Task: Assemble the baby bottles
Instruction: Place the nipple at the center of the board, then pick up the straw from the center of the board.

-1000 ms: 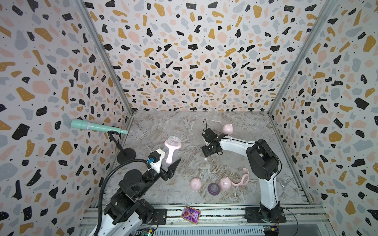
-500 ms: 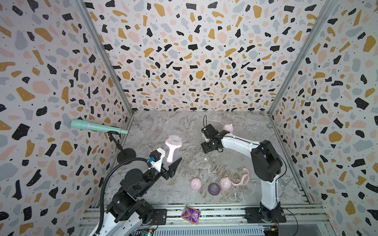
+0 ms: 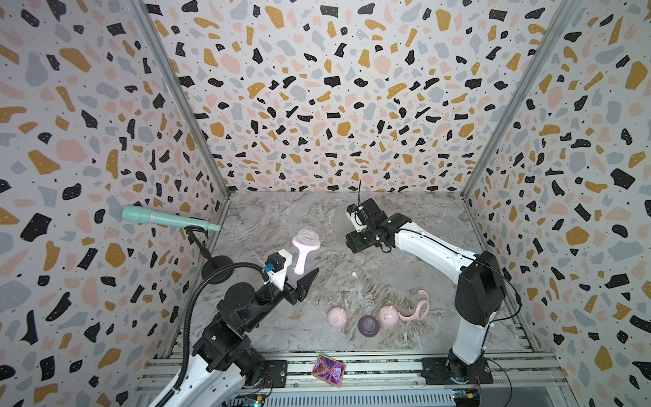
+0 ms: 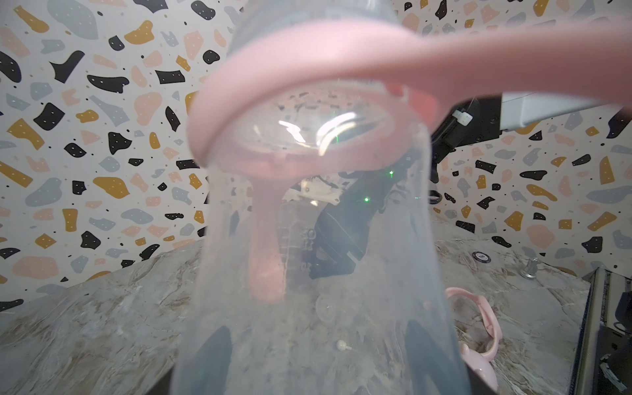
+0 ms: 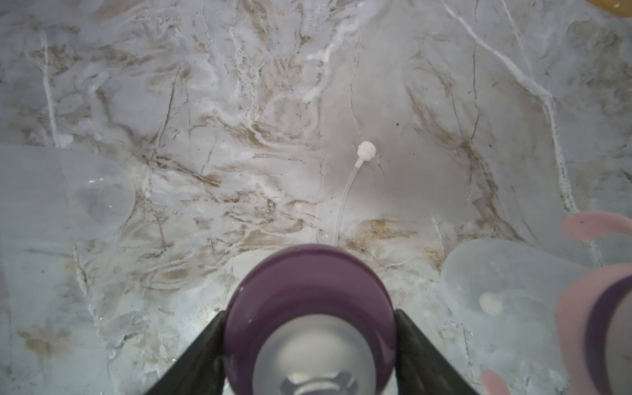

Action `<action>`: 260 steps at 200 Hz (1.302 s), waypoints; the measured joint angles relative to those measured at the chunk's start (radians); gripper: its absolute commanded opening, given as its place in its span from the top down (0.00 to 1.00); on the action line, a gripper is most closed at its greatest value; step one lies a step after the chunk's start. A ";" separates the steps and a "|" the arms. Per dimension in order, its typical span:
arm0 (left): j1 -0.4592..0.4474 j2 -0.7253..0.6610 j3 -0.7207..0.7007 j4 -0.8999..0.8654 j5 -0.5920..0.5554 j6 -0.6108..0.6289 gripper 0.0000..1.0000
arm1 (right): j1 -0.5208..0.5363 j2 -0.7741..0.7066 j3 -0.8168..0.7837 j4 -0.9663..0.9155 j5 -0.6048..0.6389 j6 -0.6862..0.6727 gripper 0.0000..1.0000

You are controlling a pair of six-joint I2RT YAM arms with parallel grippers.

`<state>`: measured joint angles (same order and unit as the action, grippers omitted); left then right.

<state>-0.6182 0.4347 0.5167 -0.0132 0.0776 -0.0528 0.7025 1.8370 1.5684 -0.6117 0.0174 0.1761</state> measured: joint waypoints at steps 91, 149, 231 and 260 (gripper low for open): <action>0.000 0.003 0.000 -0.001 0.000 -0.011 0.60 | -0.011 -0.039 -0.377 -0.037 0.015 0.027 0.22; 0.000 0.003 0.000 -0.005 0.000 -0.011 0.60 | -0.011 -0.028 -0.254 -0.004 -0.002 -0.013 0.05; 0.000 -0.032 0.000 -0.039 -0.005 -0.011 0.60 | -0.018 0.148 -0.174 0.146 -0.021 -0.046 0.14; 0.000 -0.041 0.000 -0.047 -0.009 -0.011 0.60 | -0.022 0.161 -0.174 0.182 -0.005 -0.039 0.17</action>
<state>-0.6182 0.3939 0.5171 -0.0605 0.0689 -0.0635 0.6804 1.9980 1.3945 -0.4301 0.0120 0.1368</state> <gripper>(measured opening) 0.767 0.839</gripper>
